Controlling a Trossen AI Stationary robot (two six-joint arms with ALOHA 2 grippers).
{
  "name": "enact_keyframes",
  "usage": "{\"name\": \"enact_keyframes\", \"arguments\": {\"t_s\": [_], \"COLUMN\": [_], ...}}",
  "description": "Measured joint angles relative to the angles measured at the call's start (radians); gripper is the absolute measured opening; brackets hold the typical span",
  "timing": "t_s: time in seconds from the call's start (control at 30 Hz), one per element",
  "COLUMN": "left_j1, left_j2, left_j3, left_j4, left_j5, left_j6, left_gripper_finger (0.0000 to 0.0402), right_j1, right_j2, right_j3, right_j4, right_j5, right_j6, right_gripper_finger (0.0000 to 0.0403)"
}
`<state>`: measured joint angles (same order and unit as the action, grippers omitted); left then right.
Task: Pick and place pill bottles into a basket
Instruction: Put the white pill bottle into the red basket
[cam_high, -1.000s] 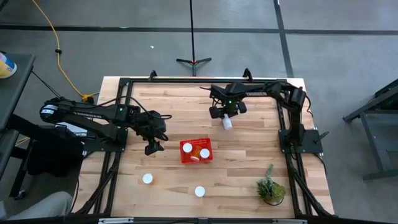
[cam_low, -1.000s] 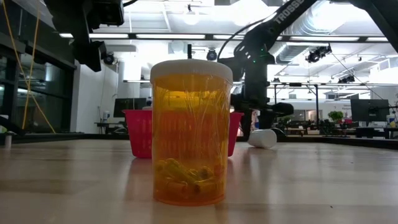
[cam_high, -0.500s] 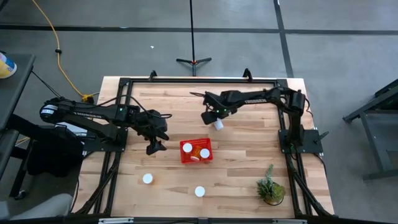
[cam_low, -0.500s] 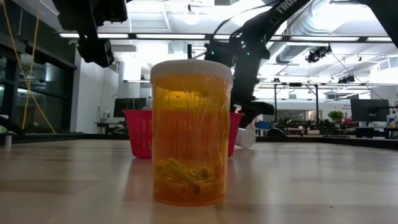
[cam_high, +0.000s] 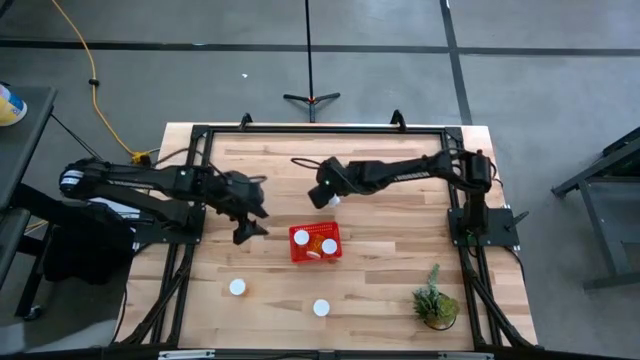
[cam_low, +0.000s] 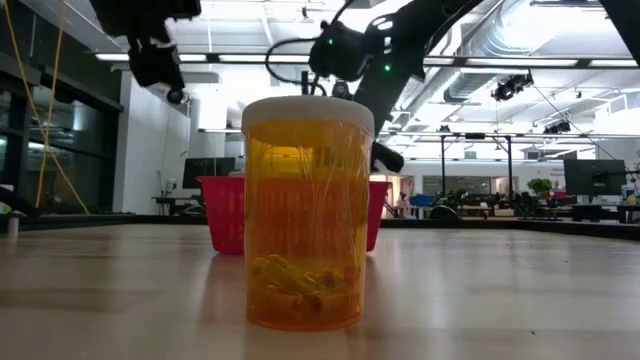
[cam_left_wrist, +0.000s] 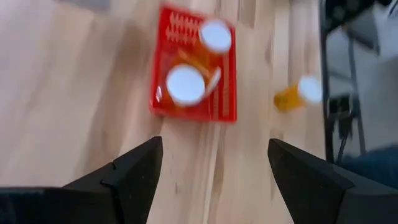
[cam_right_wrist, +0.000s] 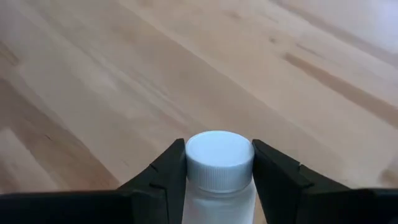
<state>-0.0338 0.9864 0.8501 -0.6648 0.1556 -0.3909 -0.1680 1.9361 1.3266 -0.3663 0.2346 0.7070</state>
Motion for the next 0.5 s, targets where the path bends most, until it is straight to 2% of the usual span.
{"name": "enact_keyframes", "arguments": {"t_s": [0.3, 0.5], "left_j1": [0.11, 0.141], "left_j2": [-0.155, -0.181], "left_j3": [0.0, 0.0], "left_j4": [0.075, 0.074], "left_j5": [-0.01, -0.012], "left_j6": [-0.029, -0.03], "left_gripper_finger": [0.0325, 0.0325], "right_j1": [0.059, 0.123], "right_j2": [-0.051, -0.097], "right_j3": [0.0, 0.0], "right_j4": [0.073, 0.138], "right_j5": [0.008, 0.042], "right_j6": [-0.05, -0.063], "right_gripper_finger": [0.0143, 0.0143]}}
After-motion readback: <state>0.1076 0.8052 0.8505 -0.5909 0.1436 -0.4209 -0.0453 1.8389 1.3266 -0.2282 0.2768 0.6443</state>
